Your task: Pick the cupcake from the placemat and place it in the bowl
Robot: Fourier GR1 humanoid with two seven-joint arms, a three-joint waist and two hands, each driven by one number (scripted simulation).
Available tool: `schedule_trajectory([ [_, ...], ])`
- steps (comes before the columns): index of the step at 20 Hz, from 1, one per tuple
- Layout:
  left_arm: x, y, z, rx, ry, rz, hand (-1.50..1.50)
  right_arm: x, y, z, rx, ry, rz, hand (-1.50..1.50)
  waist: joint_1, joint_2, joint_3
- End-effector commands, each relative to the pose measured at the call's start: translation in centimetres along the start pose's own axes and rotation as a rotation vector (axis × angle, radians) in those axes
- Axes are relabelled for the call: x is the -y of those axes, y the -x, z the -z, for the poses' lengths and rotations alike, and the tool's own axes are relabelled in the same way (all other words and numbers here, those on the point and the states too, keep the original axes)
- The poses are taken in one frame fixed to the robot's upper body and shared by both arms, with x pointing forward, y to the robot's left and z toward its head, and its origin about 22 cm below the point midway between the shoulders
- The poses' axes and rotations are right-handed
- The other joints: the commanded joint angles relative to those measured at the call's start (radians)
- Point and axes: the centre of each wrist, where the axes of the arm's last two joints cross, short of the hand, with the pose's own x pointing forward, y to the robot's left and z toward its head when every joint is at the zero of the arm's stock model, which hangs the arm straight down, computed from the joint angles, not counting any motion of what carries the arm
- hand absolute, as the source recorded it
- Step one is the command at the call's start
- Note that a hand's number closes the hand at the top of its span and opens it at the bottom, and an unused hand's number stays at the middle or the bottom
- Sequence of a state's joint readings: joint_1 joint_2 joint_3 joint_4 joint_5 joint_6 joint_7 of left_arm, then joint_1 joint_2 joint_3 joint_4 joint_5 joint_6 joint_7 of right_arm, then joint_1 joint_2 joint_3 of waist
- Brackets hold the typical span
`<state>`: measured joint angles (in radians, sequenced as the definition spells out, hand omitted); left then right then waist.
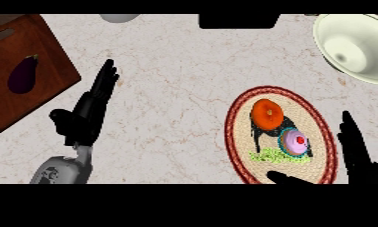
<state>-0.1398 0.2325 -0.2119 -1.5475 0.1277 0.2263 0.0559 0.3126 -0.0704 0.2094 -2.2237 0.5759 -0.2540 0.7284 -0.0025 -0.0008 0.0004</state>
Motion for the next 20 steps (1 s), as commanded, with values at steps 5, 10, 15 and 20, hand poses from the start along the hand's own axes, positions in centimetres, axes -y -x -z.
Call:
schedule_trajectory([
  [5, -0.3, 1.1, 0.4, -0.004, -0.014, 0.005, 0.00, 1.0, 3.3, 0.4, -0.022, -0.003, 0.076, -1.50, -0.004, 0.000, 0.000],
  [10, -1.3, -0.4, 1.1, -0.013, 0.003, -0.011, 0.00, -2.8, 4.1, 2.3, -0.026, -0.010, 0.079, -1.50, 0.000, 0.001, 0.000],
  [15, 0.1, 0.1, 1.2, 0.000, 0.007, -0.003, 0.00, -1.4, 4.3, 3.7, -0.051, 0.018, -0.001, -1.50, 0.000, 0.001, 0.000],
  [20, -0.2, 0.4, 0.4, -0.010, 0.007, -0.005, 0.00, -2.9, 6.8, 3.5, -0.114, 0.047, -0.099, -1.50, 0.001, 0.000, 0.000],
])
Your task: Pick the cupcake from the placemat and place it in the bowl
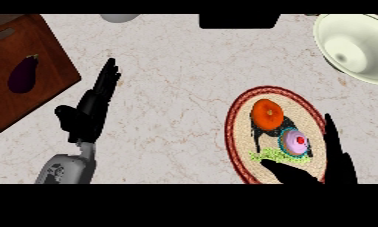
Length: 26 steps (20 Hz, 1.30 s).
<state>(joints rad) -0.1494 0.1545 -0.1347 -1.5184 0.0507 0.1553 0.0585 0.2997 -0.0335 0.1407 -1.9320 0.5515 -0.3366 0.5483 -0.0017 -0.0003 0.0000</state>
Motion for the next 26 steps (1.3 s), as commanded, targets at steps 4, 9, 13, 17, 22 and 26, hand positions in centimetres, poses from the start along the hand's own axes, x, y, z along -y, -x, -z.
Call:
schedule_trajectory([
  [4, 1.8, -0.4, 0.5, -0.001, -0.002, -0.006, 0.00, -0.7, 2.2, 0.6, -0.041, -0.024, -0.096, -1.50, -0.003, 0.000, 0.000],
  [9, -0.4, -0.8, -0.5, -0.017, 0.017, -0.014, 0.00, -1.7, 2.4, 2.4, -0.004, -0.093, -0.081, 1.50, 0.001, 0.000, 0.000],
  [13, -0.3, -0.5, -0.4, -0.011, -0.004, 0.002, 0.00, -3.2, 2.4, 1.4, 0.109, -0.171, -0.237, 1.50, 0.002, 0.000, 0.000],
  [17, -0.9, -1.2, -0.2, -0.010, 0.012, 0.001, 0.00, -3.3, 4.3, 1.9, 0.133, -0.179, -0.191, 1.50, 0.000, 0.000, 0.000],
  [22, 0.5, -0.4, 0.3, 0.006, 0.010, -0.011, 0.00, -0.5, -0.6, 4.1, 0.410, -0.597, -0.277, 1.50, 0.013, 0.001, 0.001],
  [26, 0.2, 0.2, -0.2, -0.005, 0.007, -0.005, 0.00, 2.6, -0.6, 6.0, 0.579, -0.844, -0.267, 1.50, 0.019, 0.004, 0.003],
])
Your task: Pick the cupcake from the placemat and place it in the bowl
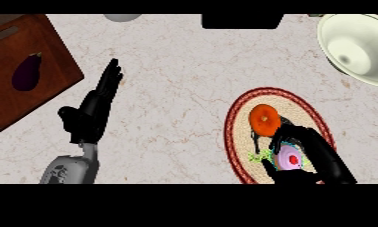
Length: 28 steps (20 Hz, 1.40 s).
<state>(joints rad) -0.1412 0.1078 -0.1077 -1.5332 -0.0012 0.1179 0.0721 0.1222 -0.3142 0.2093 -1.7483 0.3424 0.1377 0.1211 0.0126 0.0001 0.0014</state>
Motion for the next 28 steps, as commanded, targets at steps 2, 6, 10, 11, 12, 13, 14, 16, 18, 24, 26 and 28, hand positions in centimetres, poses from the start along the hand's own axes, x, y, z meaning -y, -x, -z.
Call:
schedule_trajectory([
  [2, -1.3, 0.2, -0.5, -0.001, -0.009, -0.005, 0.00, 6.2, 0.7, -1.4, 0.251, -0.211, 0.019, 1.50, -0.012, -0.002, 0.000],
  [6, -0.3, 0.1, -0.1, -0.002, -0.036, 0.005, 0.00, 8.1, 0.7, -2.3, 0.467, -0.162, 0.127, 1.50, -0.026, -0.003, 0.000],
  [10, -1.9, 0.0, -0.6, -0.001, -0.030, 0.003, 0.00, 11.5, -0.6, -4.5, 0.580, -0.038, 0.055, 1.50, -0.029, -0.005, -0.001],
  [11, -0.6, -0.2, 0.0, 0.003, -0.027, 0.007, 0.00, 13.7, -1.3, -4.3, 0.607, -0.010, 0.054, 1.50, -0.028, -0.003, -0.001],
  [12, -0.5, -0.8, 0.8, -0.002, -0.033, -0.001, 0.00, 13.1, -3.4, -4.8, 0.637, 0.025, 0.023, 1.50, -0.034, -0.004, -0.002],
  [13, -1.7, 1.6, -1.1, -0.008, -0.032, -0.002, 0.00, 14.5, -2.2, -5.4, 0.650, 0.053, 0.019, 1.50, -0.026, -0.003, -0.002],
  [14, -0.5, 0.2, -0.2, -0.012, -0.011, 0.001, 0.00, 15.7, -3.3, -5.2, 0.649, 0.092, 0.002, 1.50, -0.023, -0.003, -0.002],
  [16, -1.9, 0.5, -0.5, -0.006, -0.026, 0.012, 0.00, 16.7, -4.9, -7.8, 0.623, 0.117, -0.036, 1.50, -0.032, -0.005, -0.002],
  [18, -0.9, -0.2, -0.1, -0.015, -0.024, -0.004, 0.00, 17.6, -7.9, -8.1, 0.621, 0.141, -0.073, 1.50, -0.027, -0.004, -0.003],
  [24, -0.7, -1.2, 0.6, -0.001, 0.000, 0.000, 0.00, 20.6, -13.2, -8.1, 0.536, 0.246, -0.107, 1.50, -0.015, -0.002, -0.003],
  [26, -0.8, -1.4, 1.2, 0.004, -0.008, 0.003, 0.00, 21.7, -12.5, -5.2, 0.506, 0.277, -0.097, 1.50, -0.006, 0.001, -0.002],
  [28, 0.1, -1.1, 1.4, 0.007, 0.005, -0.011, 0.00, 23.1, -14.8, -5.8, 0.494, 0.305, -0.090, 1.50, -0.007, 0.000, -0.002],
])
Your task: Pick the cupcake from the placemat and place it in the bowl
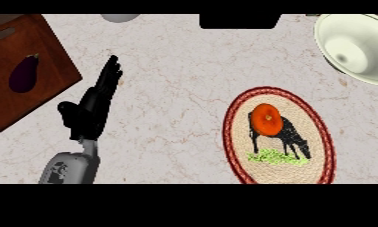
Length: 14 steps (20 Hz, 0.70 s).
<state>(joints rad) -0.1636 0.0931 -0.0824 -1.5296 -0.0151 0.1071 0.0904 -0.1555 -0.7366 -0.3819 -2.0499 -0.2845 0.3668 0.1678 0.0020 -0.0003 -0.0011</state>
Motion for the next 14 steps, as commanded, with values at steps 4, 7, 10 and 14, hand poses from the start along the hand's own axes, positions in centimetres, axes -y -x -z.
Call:
schedule_trajectory([
  [4, 0.7, 0.3, 0.8, 0.016, 0.018, 0.005, 0.00, 2.4, -1.3, 5.4, -0.072, 0.079, -0.065, 1.50, 0.011, 0.003, 0.000],
  [7, 1.0, 0.8, -1.1, 0.018, 0.009, 0.003, 0.00, 2.2, 2.2, 6.5, -0.124, 0.055, -0.036, 1.50, 0.014, 0.002, 0.001],
  [10, -0.4, 0.8, -0.9, 0.012, 0.031, -0.004, 0.00, 4.3, 2.8, 6.7, -0.179, 0.091, -0.227, 1.50, 0.023, 0.006, 0.001],
  [14, 0.6, -0.5, -0.2, 0.008, 0.030, 0.002, 0.00, 3.3, 5.1, 8.1, -0.212, 0.082, -0.393, 1.50, 0.031, 0.009, 0.001],
])
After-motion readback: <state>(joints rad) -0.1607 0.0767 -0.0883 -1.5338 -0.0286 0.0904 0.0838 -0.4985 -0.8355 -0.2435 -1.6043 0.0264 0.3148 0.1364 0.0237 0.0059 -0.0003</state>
